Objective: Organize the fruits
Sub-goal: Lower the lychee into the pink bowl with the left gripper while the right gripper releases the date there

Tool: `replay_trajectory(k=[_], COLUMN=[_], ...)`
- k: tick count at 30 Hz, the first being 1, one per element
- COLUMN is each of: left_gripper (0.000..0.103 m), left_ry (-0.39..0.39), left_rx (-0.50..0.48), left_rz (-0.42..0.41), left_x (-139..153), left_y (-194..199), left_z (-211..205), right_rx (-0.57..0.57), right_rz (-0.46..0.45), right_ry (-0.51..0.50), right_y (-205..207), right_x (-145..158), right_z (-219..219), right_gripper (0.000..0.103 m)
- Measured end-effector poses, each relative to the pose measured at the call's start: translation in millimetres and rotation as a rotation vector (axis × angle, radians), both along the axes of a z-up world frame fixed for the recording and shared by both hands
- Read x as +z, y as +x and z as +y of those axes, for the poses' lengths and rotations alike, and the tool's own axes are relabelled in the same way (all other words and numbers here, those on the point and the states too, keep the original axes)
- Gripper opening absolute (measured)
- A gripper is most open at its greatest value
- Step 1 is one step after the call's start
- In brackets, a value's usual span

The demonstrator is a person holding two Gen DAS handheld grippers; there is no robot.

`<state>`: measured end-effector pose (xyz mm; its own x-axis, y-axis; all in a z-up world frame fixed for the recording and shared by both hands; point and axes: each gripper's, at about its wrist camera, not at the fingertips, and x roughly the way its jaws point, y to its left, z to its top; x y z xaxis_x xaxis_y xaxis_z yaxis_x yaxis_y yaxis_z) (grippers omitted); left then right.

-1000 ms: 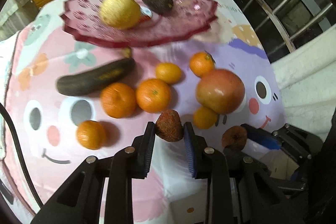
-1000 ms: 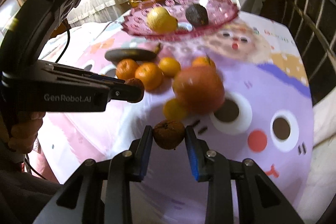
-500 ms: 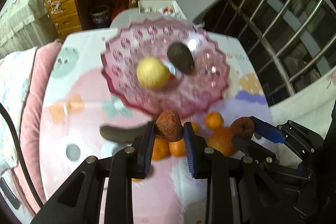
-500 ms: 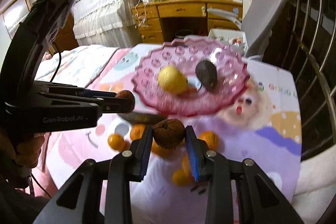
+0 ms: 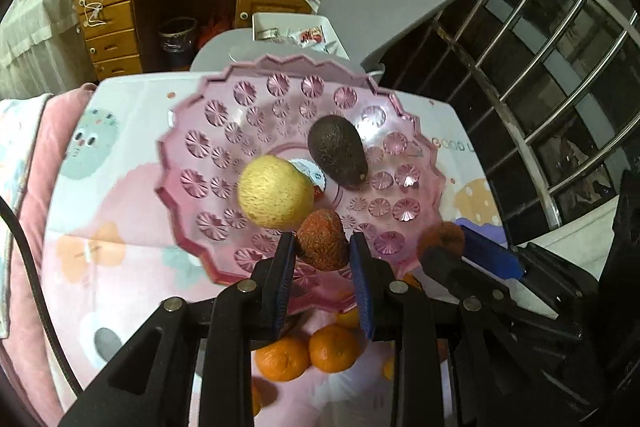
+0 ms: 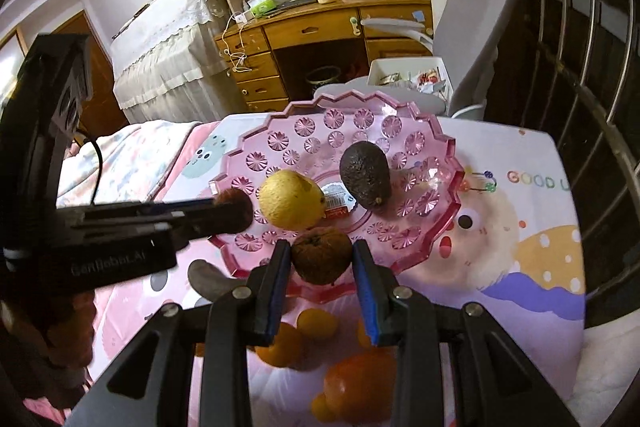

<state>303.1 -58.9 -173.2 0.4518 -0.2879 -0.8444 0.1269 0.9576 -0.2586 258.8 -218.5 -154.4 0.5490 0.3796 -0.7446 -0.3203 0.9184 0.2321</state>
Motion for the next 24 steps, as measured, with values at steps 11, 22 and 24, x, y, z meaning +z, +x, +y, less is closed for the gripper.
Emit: replay_trajectory(k=[11,22,24], left_gripper=[0.041,0.058,0.059], left_ry=[0.035,0.026,0.025], left_rx=[0.061,0.134,0.145], left_rz=[-0.004,0.003,0.008], left_x=[-8,13,15], left_y=[-2,-44,-54], left_z=[-6,-3,-3], right_rx=[-0.013,-0.07,-0.084], right_rz=[0.02,0.059,0.082], right_ry=[0.061,0.078,0.095], right_y=[12,-6,-9], right_x=[-12,11,15], right_z=[-13,-48,-55], right_gripper=[0.054,0.065,0.065])
